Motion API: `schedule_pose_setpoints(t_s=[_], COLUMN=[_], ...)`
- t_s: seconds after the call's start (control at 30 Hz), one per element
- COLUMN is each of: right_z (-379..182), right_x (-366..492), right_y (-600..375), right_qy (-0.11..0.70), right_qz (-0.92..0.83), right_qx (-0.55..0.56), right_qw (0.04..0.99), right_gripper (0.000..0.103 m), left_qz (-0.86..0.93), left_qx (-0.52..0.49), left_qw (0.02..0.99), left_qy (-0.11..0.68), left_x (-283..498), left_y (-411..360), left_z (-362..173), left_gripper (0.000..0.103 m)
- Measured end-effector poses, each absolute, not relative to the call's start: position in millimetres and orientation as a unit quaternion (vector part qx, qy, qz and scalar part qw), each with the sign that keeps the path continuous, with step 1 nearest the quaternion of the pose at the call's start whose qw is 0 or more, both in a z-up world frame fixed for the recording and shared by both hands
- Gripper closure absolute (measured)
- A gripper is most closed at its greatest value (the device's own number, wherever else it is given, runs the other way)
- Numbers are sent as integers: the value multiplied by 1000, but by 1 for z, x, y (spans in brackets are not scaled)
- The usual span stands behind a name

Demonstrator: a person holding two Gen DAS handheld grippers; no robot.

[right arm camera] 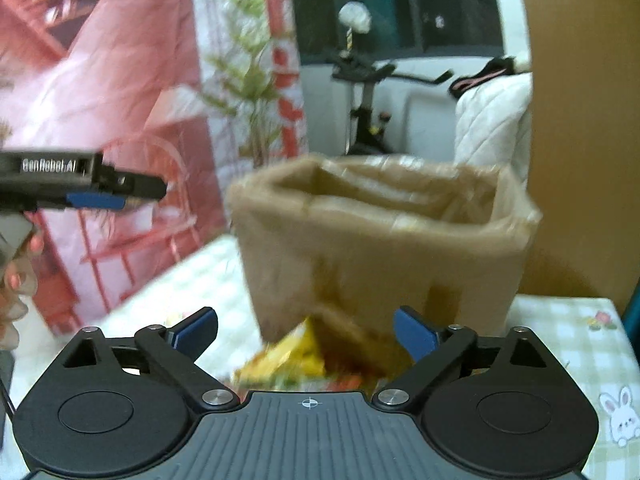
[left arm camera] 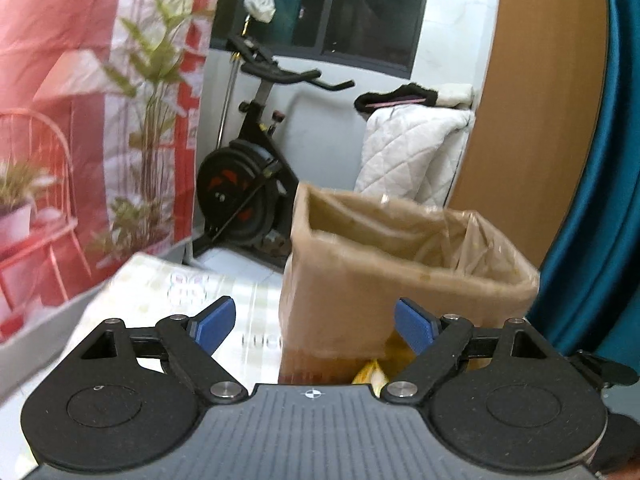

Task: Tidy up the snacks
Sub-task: 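Grasp the green corn-chip bag with the right gripper while the left returns to the pile, then grasp the white cracker packet with the left gripper while the right holds the corn-chip bag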

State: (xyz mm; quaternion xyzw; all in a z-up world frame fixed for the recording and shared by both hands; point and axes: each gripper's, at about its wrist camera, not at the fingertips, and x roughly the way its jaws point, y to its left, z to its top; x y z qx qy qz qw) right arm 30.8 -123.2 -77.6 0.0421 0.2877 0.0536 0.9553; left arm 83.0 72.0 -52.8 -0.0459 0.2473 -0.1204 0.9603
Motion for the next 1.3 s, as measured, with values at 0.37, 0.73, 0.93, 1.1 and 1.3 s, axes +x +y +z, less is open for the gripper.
schedule_pose_setpoints(t_s=[0.37, 0.73, 0.93, 1.1, 1.3], right_z=[-138, -146, -131, -126, -133], right_x=[28, 20, -4, -18, -26], right_y=[-80, -90, -114, -142, -162], right_qy=[377, 379, 333, 318, 305], right_qz=[68, 60, 18, -35, -77], right_qx=[-13, -3, 37, 55, 59], right_qw=[924, 924, 942, 946, 947], right_gripper=[8, 36, 36, 36, 36], left_qz=[-114, -116, -109, -111, -113], left_qx=[-73, -80, -84, -88, -90], left_qw=[945, 938, 937, 926, 911], left_qy=[296, 316, 319, 349, 385], left_x=[72, 58, 56, 61, 70], left_y=[85, 83, 87, 84, 75], left_z=[-111, -133, -135, -151, -177], left_gripper=[15, 20, 23, 41, 52])
